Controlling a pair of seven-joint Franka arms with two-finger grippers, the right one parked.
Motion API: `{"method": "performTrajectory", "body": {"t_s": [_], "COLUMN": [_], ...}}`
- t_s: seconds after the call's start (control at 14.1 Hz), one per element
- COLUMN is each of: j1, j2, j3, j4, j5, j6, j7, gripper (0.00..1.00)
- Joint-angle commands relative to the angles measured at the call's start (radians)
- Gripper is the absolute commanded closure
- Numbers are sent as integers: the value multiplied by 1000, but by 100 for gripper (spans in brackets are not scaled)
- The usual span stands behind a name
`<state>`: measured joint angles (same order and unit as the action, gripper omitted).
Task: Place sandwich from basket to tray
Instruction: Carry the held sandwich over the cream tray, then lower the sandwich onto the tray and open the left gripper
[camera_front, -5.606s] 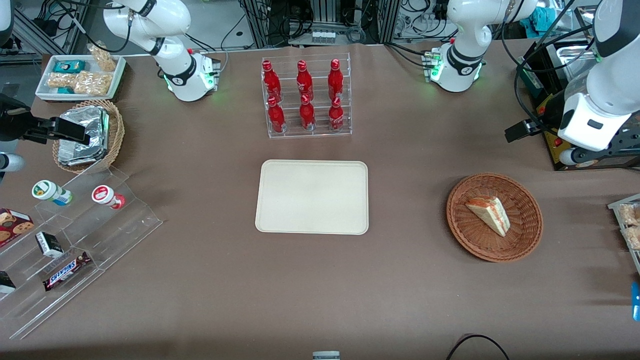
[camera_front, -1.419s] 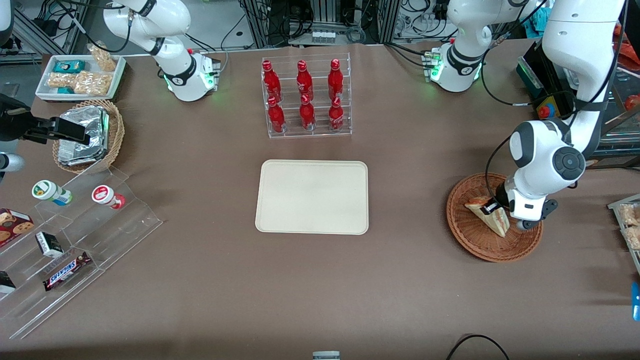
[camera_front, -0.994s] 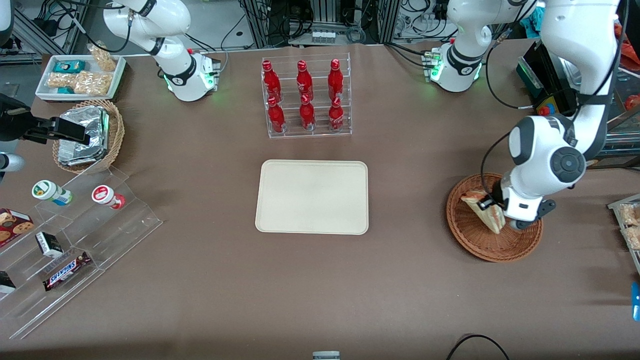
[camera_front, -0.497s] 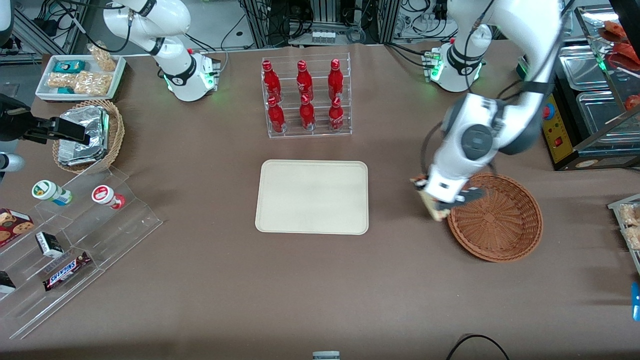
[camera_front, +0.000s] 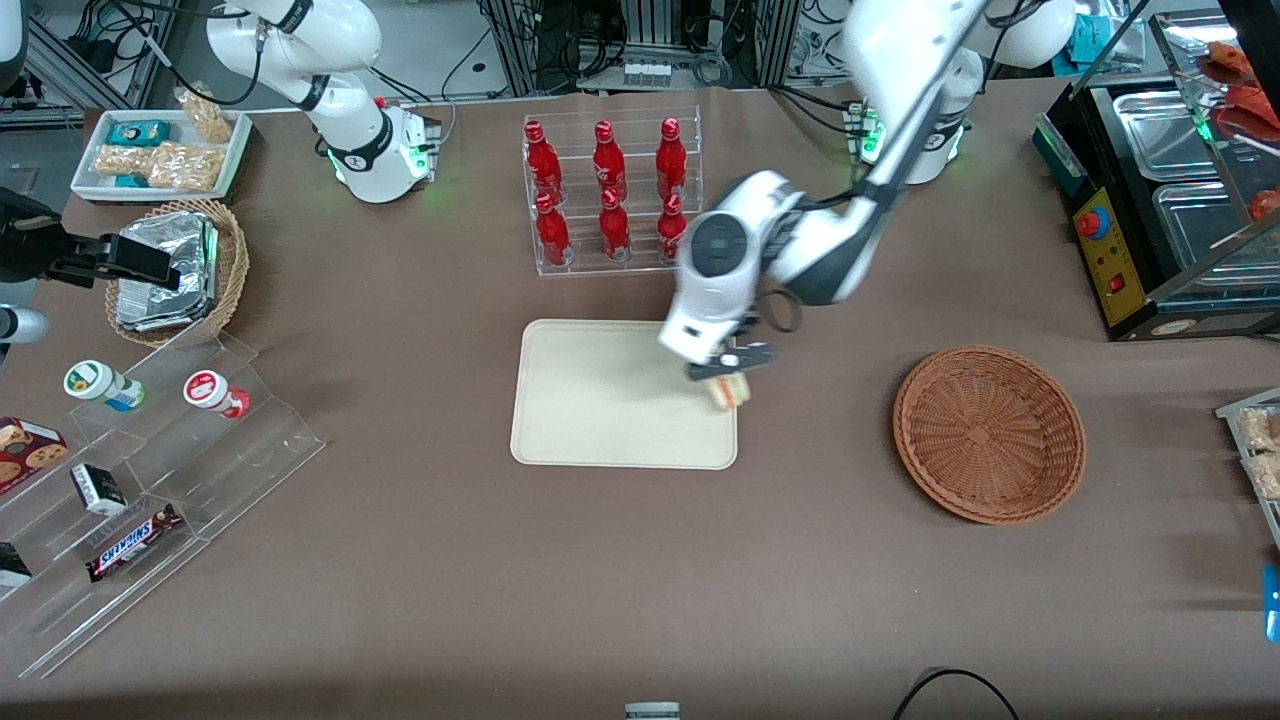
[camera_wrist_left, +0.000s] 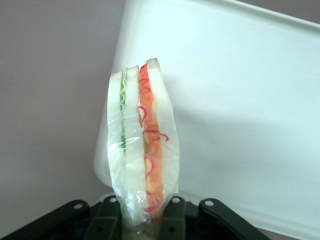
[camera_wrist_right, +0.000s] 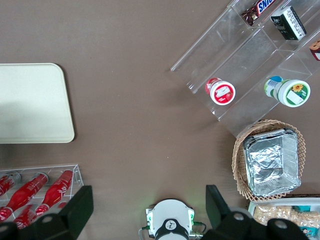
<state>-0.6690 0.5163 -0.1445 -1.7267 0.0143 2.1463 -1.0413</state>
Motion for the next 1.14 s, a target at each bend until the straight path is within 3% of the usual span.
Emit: {"method": "performTrajectory", "body": {"t_s": [0.0, 0.28, 1.06], "j1": [-67, -136, -152], "j2": [116, 128, 157], "j3": [14, 14, -6], "j4": [170, 177, 150], "j5": [9, 9, -2], "j6": [-34, -25, 32], "j7": [-43, -39, 127], "gripper": [76, 73, 67]}}
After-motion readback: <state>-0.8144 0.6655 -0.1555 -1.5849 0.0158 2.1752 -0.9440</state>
